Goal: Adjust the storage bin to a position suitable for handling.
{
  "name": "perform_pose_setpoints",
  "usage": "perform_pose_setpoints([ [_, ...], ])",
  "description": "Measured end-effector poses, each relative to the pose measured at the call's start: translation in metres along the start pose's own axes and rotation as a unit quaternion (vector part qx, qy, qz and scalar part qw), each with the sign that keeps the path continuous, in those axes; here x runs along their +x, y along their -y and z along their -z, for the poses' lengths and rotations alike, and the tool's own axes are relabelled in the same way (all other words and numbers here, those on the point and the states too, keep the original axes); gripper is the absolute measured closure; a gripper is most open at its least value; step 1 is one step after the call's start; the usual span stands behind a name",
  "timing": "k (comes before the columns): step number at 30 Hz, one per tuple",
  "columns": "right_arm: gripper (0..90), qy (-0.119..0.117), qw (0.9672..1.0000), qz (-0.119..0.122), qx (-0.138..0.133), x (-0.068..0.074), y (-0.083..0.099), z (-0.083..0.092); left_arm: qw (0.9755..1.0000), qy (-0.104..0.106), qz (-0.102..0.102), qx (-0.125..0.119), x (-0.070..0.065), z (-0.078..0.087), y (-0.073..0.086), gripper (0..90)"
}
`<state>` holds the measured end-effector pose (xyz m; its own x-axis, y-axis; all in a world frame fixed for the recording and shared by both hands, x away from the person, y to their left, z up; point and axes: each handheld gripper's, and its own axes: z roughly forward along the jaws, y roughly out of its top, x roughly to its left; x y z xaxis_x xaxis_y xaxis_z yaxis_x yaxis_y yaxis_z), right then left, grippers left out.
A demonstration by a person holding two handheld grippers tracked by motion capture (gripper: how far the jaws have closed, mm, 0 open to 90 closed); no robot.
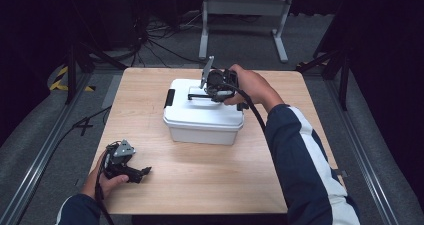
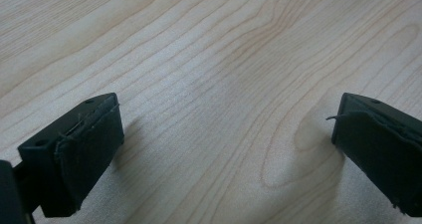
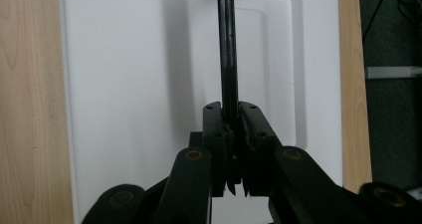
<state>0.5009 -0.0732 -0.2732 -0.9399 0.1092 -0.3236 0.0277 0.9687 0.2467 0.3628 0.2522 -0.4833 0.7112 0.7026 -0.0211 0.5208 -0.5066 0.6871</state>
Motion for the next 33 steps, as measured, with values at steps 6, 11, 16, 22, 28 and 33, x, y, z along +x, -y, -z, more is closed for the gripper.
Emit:
perform_pose_setpoints([
  [6, 84.9, -0.001, 0.9998, 0.001, -0.018, -0.004, 0.001, 0.002, 1.0000, 0.000, 0.000, 0.000, 0.000, 0.000, 0.000, 0.3],
  [11, 85.1, 0.003, 0.9991, -0.005, -0.041, -0.006, 0.003, 0.012, 1.0000, 0.001, 0.000, 0.001, 0.000, 0.000, 0.000, 0.3],
  [16, 85.1, 0.026, 0.9975, -0.010, -0.065, -0.008, 0.004, 0.026, 1.0000, 0.001, 0.000, 0.001, 0.000, 0.000, 0.000, 0.3],
  [22, 85.1, 0.023, 0.9979, -0.008, -0.060, -0.007, 0.008, 0.032, 1.0000, 0.001, 0.000, 0.001, 0.000, 0.000, 0.000, 0.3],
  [28, 85.0, 0.028, 0.9977, -0.008, -0.062, -0.005, 0.013, 0.040, 1.0000, 0.001, 0.000, 0.001, 0.000, 0.000, 0.000, 0.2],
  [33, 85.1, 0.029, 0.9969, -0.014, -0.072, -0.005, 0.022, 0.044, 1.0000, 0.001, 0.000, 0.001, 0.000, 0.000, 0.000, 0.2],
])
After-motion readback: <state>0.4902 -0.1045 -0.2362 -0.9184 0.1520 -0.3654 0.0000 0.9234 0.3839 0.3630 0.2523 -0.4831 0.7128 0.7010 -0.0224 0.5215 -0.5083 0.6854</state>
